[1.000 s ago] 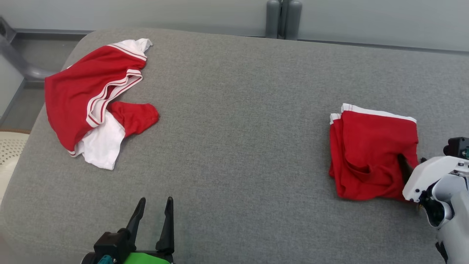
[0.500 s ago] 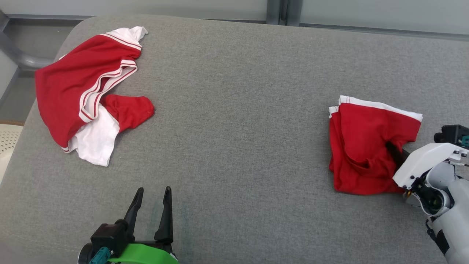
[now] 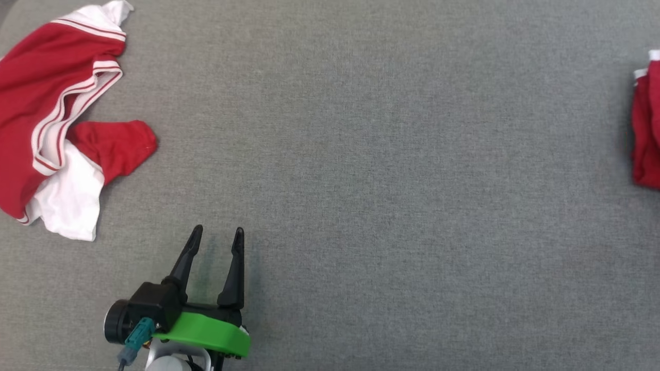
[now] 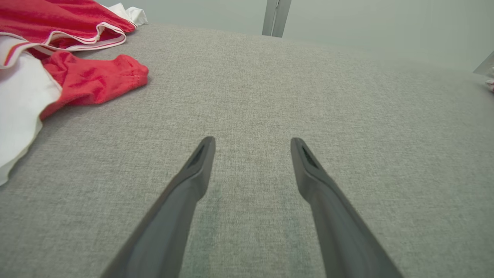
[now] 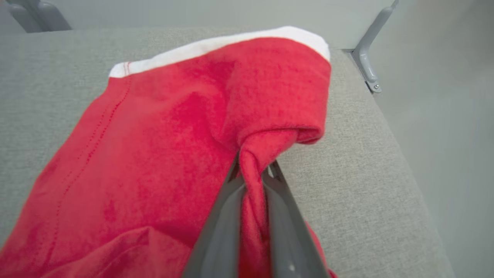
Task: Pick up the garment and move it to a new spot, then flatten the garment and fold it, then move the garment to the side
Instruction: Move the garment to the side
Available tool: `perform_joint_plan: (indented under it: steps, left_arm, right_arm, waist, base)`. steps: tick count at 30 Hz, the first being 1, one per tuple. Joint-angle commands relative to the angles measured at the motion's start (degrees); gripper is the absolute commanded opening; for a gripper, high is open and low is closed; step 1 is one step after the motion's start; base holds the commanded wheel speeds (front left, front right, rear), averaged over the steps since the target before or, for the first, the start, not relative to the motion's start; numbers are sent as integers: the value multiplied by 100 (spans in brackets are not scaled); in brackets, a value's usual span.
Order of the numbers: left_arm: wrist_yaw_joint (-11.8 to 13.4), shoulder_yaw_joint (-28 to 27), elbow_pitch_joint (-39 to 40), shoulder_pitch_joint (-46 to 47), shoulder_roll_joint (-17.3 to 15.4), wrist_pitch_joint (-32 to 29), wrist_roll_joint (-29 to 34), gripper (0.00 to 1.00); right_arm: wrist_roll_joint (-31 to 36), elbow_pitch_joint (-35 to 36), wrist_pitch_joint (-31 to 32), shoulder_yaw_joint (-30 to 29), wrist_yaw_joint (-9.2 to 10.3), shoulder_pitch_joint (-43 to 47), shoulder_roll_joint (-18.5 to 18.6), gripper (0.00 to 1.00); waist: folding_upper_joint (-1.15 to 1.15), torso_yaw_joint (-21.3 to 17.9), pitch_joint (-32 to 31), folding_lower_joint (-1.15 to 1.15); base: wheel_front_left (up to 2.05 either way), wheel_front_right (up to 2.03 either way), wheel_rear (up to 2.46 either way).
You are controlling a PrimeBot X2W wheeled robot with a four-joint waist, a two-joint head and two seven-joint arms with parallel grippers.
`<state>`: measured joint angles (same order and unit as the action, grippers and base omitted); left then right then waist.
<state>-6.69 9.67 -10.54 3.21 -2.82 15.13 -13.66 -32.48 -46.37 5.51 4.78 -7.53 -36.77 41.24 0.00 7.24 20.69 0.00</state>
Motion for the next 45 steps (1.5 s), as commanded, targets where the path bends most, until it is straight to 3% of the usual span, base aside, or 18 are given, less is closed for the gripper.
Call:
perform_joint_plan:
  steps: [1,11,12,13,15,16,19,23,27,32,38,45]
  left_arm:
    - [-34,-19,33,145,-14,1,51,100]
    - [-85,-70,-55,179,-14,-4,174,100]
    - [-86,-50,-57,181,-13,-4,144,100]
    - [-83,-27,-52,182,-14,-4,127,100]
    - [-84,-2,-6,192,-14,-4,83,100]
    - [-85,1,9,194,-14,-3,85,100]
    - [-86,-10,30,202,-14,-1,76,100]
    - [-86,-118,40,84,-14,0,-17,100]
    - [-87,-199,-45,-117,-14,0,-142,100]
    - [11,-190,-162,-415,-14,0,-298,100]
    - [164,-265,-244,-909,-15,0,-407,100]
    - [160,-497,-169,-1305,-15,0,-221,100]
  right_arm:
    - [162,-81,-28,-37,8,-161,53,0]
    - [1256,-704,-33,-441,9,-974,422,0]
    - [1441,-754,-68,-483,9,-1044,458,7]
    - [1564,-798,-91,-521,9,-1097,468,19]
    - [1799,-897,-190,-677,9,-1206,438,89]
    - [1932,-962,-271,-806,8,-1259,429,100]
    - [2384,-1078,-624,-1168,8,-1370,450,100]
    - [3098,-949,-1508,-1755,8,-1272,152,100]
    - [3677,-519,-1967,-2308,8,-828,-499,100]
    - [3939,657,-2066,-2903,8,272,-1622,100]
    - [3524,1912,-2069,-2837,8,2036,-2833,100]
    - [3373,2694,-2071,-2534,8,3571,-3254,100]
  waist:
    - [0,-237,484,0]
    - [0,-86,767,0]
    - [0,-65,759,0]
    - [0,-50,746,0]
    - [0,-33,723,0]
    - [0,-29,706,0]
    - [0,-36,625,0]
    - [0,-92,323,0]
    - [0,-157,-217,0]
    - [0,-181,-1001,0]
    - [0,-160,-1743,0]
    - [0,44,-2225,0]
  base:
    - [0,0,0]
    - [0,0,0]
    - [0,0,0]
    - [0,0,0]
    - [0,0,0]
    - [0,0,0]
    - [0,0,0]
    - [0,0,0]
    - [0,0,0]
    - [0,0,0]
    - [0,0,0]
    - [0,0,0]
